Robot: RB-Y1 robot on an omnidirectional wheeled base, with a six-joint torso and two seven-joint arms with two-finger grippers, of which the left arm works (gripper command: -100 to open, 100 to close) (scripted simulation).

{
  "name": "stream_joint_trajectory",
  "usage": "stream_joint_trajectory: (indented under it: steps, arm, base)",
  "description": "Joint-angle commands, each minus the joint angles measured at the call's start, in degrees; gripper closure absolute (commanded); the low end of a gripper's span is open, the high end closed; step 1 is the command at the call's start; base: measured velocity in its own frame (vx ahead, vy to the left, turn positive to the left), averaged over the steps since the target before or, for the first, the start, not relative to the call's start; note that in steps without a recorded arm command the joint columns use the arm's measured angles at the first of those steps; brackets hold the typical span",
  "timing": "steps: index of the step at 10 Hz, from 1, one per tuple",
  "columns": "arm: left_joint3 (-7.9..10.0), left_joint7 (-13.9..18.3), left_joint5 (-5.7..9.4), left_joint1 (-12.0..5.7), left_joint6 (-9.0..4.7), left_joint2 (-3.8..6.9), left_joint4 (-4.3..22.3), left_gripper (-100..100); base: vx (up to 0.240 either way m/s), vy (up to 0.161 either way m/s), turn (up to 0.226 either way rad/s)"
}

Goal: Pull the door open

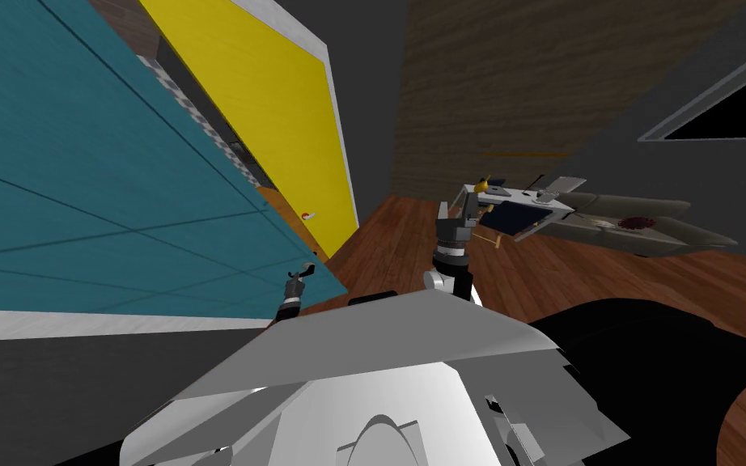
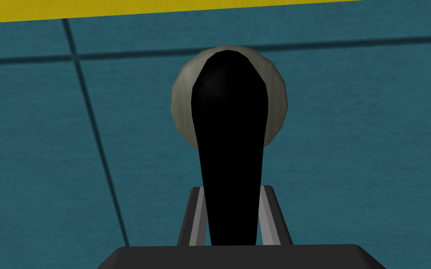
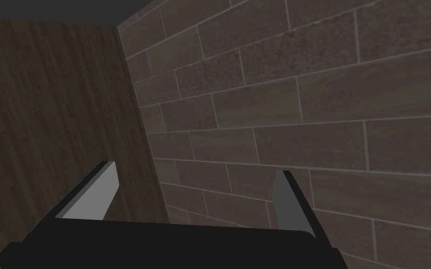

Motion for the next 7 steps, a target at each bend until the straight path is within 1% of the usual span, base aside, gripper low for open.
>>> stream_joint_trajectory:
  steps: [1,2,3,4,5,7]
  arm:
    - [-0.71,-0.7,0.09,-1.07,1.18,-0.95,-0.4,100]
    - [-0.84,-1.0,0.36,-1.97,1.76,-1.13,0.0,100]
    - [-0.36,-0.7,0.40,-1.85,0.94,-0.64,1.0,100]
    - [-1.48,0.5,0.04,-0.76,-0.40,0.22,1.0,100]
    - [-1.75,0.8,-0.05,-0.49,-0.80,0.47,1.0,100]
    - [-2.96,2.3,-0.46,0.73,-2.58,1.58,0.9,100]
  base:
    - [-0.233,0.047,-0.079]
    - [-0.185,0.074,-0.062]
    - [-0.077,0.040,-0.021]
    - [-0.154,0.040,-0.139]
    - [-0.201,0.019,-0.179]
    - [-0.187,0.031,-0.129]
